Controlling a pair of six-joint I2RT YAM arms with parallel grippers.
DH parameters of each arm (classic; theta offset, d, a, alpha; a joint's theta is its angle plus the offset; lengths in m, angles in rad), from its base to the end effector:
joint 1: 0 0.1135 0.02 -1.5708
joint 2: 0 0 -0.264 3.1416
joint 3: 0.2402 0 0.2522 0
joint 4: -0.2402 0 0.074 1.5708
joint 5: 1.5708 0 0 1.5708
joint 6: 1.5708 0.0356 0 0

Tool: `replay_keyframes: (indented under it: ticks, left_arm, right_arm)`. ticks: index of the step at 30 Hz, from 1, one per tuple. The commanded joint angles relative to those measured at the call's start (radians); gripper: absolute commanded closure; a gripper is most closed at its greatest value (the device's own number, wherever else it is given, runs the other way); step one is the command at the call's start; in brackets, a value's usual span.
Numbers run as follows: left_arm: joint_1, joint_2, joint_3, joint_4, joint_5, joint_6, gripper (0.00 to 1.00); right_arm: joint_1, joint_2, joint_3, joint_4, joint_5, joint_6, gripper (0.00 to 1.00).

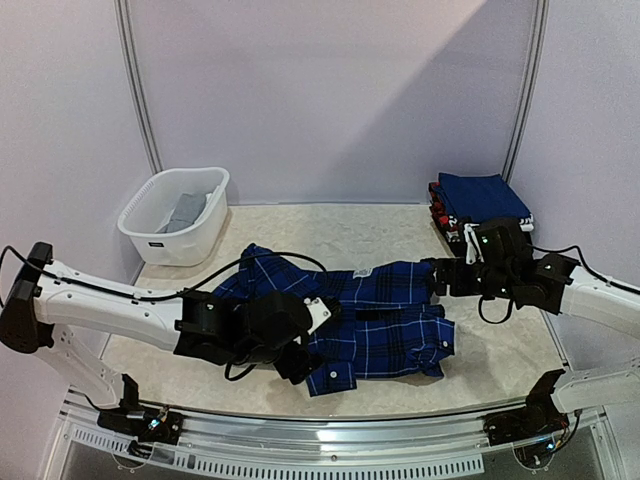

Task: Fold and stack the mixed laundry pile
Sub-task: Flatten out the crumpled shirt at the center of the board.

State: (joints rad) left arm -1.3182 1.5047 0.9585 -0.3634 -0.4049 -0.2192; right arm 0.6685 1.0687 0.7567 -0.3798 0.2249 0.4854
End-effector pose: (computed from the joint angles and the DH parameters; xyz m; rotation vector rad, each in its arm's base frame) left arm 0.0907 -0.2953 0.2167 1.1035 2.1240 -0.2174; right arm 0.1840 0.1352 0.2575 -0.0873 2.2661 0.3664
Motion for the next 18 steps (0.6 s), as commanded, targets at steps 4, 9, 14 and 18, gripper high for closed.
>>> replay_keyframes:
  ticks: [4, 9, 14, 18]
  left_arm:
    - [0.102, 0.032, -0.032, -0.053, 0.11, -0.296, 0.2]
    - [0.124, 0.052, -0.064, 0.002, 0.164, -0.338, 0.22]
    - [0.162, 0.105, -0.113, 0.138, 0.27, -0.396, 0.32]
    - [0.162, 0.115, -0.108, 0.146, 0.273, -0.411, 0.32]
  right_arm:
    - [0.001, 0.002, -0.01, 0.021, -0.014, 0.009, 0.11]
    - [0.002, 0.009, -0.013, 0.01, -0.005, 0.005, 0.1]
    - [0.002, 0.03, -0.004, 0.008, -0.008, 0.003, 0.1]
    - [0.001, 0.038, -0.003, 0.007, -0.005, 0.002, 0.1]
